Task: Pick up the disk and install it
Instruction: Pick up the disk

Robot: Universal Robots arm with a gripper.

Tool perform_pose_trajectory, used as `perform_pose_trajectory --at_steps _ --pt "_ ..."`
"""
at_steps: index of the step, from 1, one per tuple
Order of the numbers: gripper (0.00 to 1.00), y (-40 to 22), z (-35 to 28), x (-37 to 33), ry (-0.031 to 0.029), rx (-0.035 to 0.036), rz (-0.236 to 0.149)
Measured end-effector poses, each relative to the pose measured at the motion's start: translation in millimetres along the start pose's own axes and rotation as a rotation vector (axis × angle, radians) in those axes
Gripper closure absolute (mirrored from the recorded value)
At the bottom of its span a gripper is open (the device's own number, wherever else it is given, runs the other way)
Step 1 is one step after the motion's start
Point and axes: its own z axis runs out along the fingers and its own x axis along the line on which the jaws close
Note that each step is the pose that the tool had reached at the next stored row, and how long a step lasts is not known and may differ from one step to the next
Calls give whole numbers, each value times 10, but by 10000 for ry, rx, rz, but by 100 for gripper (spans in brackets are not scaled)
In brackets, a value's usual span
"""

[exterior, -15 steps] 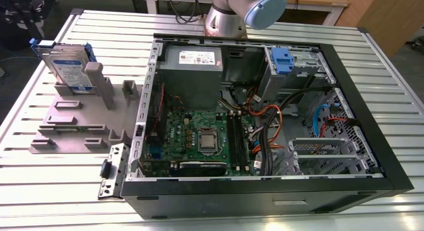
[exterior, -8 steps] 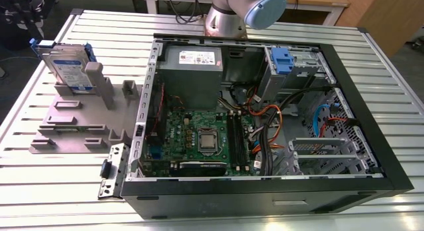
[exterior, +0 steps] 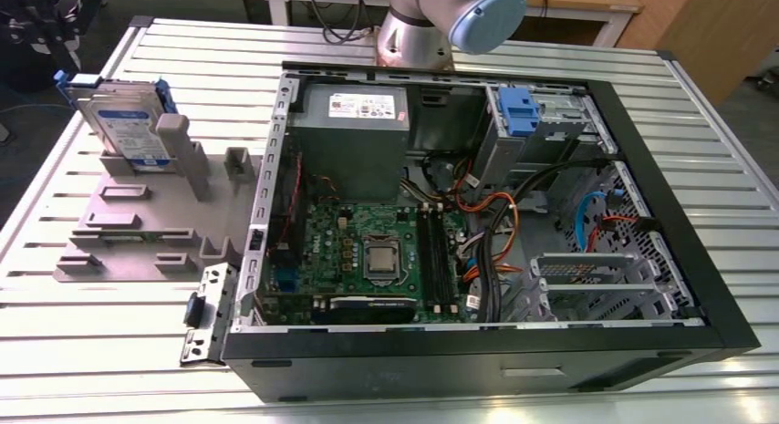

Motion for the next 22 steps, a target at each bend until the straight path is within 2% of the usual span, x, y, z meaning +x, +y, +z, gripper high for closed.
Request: perform_pose_trajectory --at_steps 6,19,22 --pt "89 0 0 0 10 7 -219" --pt "89 0 0 0 44 29 -985" --pt "89 0 0 0 47 31 -1049"
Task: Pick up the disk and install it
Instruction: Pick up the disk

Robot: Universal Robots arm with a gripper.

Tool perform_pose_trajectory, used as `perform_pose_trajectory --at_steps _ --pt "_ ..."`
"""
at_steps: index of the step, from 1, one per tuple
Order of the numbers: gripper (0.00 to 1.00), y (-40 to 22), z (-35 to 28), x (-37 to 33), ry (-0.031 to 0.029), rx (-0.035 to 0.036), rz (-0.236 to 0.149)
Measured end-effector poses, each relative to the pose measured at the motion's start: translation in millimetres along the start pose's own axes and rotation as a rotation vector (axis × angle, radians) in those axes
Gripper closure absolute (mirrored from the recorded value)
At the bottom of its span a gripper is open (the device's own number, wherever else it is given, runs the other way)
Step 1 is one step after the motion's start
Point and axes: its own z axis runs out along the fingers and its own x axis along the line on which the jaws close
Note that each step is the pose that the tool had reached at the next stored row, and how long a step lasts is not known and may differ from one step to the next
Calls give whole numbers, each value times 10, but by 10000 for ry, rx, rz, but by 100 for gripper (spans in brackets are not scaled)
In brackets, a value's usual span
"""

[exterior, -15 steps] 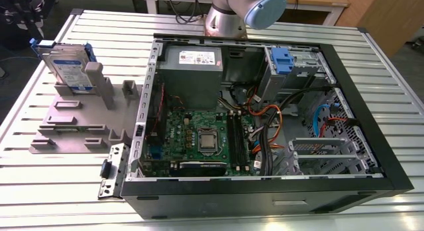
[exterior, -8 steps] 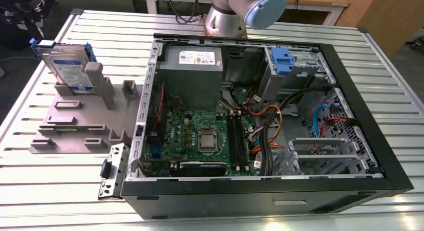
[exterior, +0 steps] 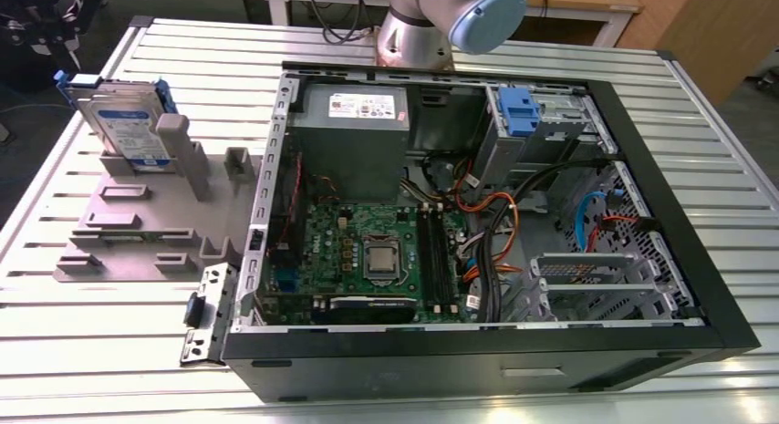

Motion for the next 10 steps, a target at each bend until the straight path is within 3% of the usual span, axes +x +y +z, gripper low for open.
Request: perform_pose_trajectory --at_steps 10 --pt "89 0 0 0 0 0 -18"
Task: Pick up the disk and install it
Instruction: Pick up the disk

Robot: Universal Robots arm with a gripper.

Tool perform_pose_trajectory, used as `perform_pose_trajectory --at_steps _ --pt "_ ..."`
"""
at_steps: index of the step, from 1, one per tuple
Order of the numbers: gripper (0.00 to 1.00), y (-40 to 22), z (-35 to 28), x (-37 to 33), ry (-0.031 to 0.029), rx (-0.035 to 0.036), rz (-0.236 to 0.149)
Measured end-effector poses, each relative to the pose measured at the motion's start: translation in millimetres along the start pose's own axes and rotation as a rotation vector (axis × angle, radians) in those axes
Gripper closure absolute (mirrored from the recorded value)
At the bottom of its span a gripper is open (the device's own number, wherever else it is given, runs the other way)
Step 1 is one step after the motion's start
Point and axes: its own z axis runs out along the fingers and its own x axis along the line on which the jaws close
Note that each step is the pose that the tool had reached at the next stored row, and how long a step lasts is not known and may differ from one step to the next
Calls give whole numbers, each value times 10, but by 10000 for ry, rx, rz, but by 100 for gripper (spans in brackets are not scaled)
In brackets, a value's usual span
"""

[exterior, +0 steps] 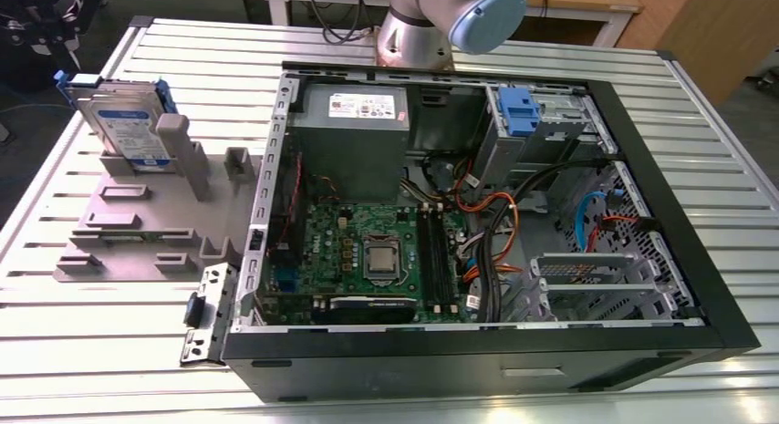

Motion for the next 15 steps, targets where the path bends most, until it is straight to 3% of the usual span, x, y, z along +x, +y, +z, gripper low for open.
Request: perform_pose_trajectory --at_steps 15 --pt "89 -2 0 1 25 17 -582"
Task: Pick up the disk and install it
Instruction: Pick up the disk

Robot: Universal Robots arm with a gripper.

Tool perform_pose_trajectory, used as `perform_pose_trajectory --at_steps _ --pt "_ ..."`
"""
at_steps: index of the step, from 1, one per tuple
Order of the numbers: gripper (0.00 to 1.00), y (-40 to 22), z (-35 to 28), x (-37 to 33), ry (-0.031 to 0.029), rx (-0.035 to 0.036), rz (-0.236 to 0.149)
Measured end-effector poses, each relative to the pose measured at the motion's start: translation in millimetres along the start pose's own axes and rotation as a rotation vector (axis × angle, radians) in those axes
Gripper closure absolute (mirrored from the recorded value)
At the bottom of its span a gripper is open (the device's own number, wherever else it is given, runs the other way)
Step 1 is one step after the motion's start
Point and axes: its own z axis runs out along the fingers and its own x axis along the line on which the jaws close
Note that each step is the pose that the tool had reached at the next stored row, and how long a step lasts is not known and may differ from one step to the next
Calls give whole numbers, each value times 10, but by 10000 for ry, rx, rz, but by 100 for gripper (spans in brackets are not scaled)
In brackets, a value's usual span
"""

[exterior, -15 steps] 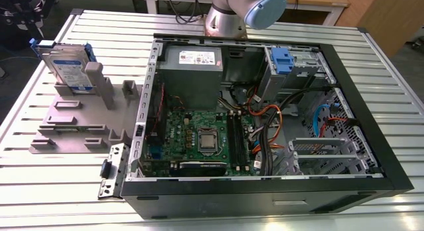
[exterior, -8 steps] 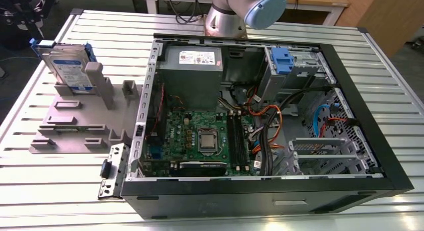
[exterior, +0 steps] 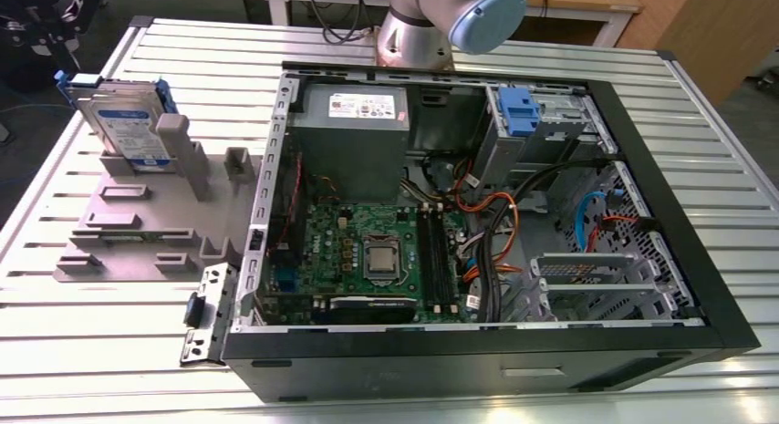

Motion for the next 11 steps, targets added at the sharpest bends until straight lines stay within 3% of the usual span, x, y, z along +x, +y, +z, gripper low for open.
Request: perform_pose_trajectory --at_steps 11 --pt "89 0 0 0 21 13 -494"
